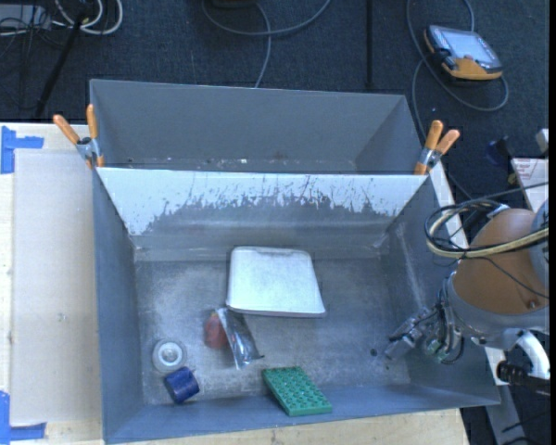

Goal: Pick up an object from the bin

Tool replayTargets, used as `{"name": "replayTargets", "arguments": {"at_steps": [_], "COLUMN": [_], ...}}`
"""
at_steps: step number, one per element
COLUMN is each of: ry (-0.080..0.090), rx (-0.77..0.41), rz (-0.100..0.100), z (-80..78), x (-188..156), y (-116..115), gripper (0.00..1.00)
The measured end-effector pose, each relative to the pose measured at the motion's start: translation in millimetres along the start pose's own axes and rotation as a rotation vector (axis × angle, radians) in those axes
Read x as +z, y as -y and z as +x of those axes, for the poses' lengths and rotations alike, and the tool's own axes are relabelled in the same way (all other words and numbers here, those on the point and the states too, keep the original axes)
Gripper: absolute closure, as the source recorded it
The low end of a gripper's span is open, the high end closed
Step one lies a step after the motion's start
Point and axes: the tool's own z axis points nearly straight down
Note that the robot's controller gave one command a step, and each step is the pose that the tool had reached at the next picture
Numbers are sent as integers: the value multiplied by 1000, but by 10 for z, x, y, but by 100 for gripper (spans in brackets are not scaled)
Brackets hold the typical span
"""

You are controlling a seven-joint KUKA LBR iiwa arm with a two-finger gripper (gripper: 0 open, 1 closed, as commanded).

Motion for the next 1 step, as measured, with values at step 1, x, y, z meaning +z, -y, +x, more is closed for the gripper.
{"name": "replayTargets", "arguments": {"at_steps": [1], "ry": [11], "rx": [-3], "rz": [3], "z": [-11], "x": [-1102], "y": [-19], "gripper": [100]}}
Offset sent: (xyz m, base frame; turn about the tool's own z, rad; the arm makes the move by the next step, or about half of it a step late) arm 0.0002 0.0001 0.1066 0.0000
